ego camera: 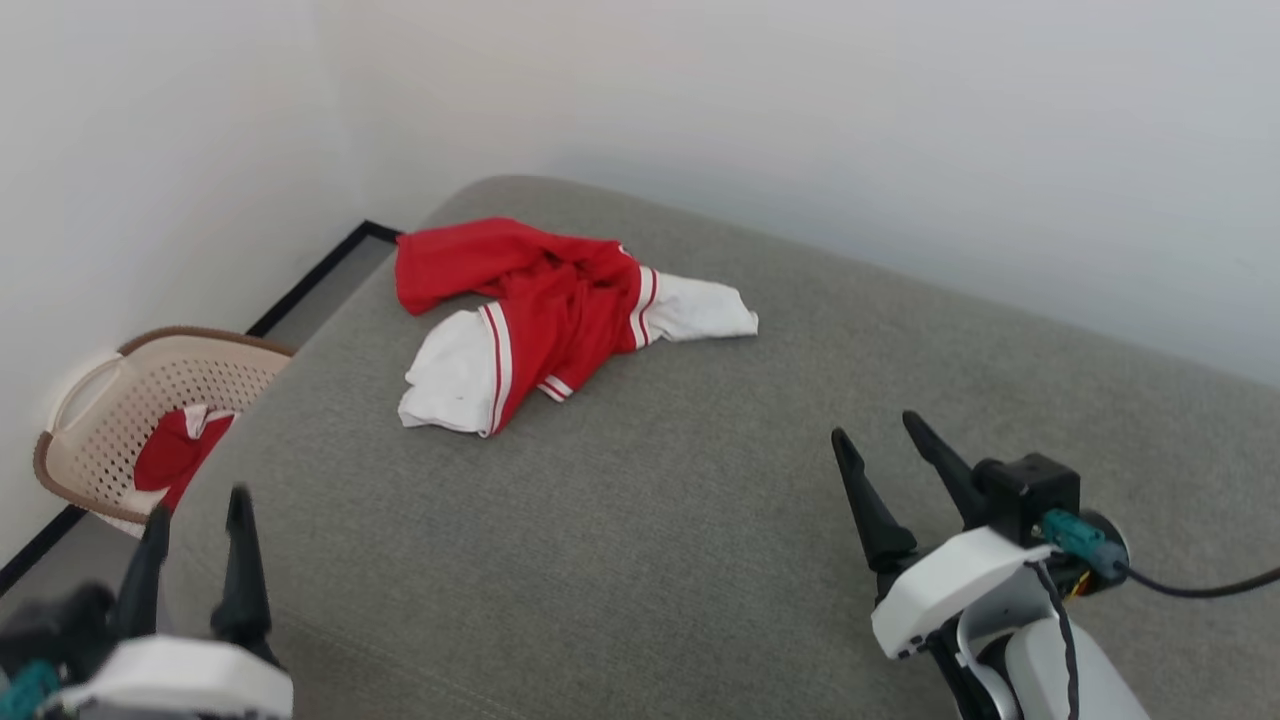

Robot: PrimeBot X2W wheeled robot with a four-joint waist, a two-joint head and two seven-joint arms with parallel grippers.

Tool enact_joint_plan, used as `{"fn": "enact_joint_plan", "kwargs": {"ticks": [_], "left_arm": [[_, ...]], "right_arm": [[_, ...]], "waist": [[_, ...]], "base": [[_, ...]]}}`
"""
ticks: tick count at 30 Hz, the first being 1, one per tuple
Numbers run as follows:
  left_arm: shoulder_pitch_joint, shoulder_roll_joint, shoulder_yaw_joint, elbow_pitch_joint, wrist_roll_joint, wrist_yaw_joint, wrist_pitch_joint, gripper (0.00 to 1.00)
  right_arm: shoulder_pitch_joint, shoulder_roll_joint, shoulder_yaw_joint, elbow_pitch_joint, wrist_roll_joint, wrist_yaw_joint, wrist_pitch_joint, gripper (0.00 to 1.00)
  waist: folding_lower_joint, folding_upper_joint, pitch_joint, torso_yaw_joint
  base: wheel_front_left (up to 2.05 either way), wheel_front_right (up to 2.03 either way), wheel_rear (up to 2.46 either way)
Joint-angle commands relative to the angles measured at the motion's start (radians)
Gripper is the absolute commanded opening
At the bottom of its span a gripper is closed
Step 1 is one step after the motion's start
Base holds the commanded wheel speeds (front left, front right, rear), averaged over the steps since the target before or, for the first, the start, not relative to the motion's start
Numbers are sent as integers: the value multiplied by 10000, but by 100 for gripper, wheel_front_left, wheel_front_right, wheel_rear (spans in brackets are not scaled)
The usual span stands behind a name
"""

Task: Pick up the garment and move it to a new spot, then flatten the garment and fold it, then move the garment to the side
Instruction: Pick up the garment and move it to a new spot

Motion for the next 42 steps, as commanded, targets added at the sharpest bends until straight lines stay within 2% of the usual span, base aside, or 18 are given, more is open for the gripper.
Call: {"fn": "enact_joint_plan", "kwargs": {"ticks": [1,9,15,19,24,32,38,42], "left_arm": [[-412,101,-47,138,-67,-138,45,100],[-2715,443,-299,1253,-287,-789,259,100],[-4949,887,-565,2860,-590,-1362,481,100],[-6435,1144,-887,4106,-974,-1575,699,100],[-7795,1460,-1227,5401,-1412,-1626,1099,100],[-9651,1937,-2537,7398,-2617,-1624,2562,100],[-10585,1995,-3286,8835,-3232,-1626,3913,100],[-11025,1890,-3395,9958,-3599,-1626,4855,100]], "right_arm": [[-164,-52,-35,-83,-111,1,81,100],[-591,-298,-268,-539,-309,1,359,100],[-1137,-494,-347,-987,-519,1,618,100],[-1551,-620,-371,-1306,-631,1,791,100],[-1920,-720,-364,-1673,-753,1,911,100],[-2266,-846,-481,-2405,-907,1,1158,100],[-2347,-938,-551,-2943,-934,1,1432,100],[-2339,-879,-594,-3217,-893,1,1610,100]], "waist": [[0,0,223,-152],[0,0,1205,-717],[0,0,2272,-1232],[0,0,3069,-1608],[0,0,3808,-2006],[0,0,4896,-2641],[0,0,5441,-2907],[0,0,5709,-3072]], "base": [[0,0,0],[0,0,0],[0,0,0],[0,0,0],[0,0,0],[0,0,0],[0,0,0],[0,0,0]]}}
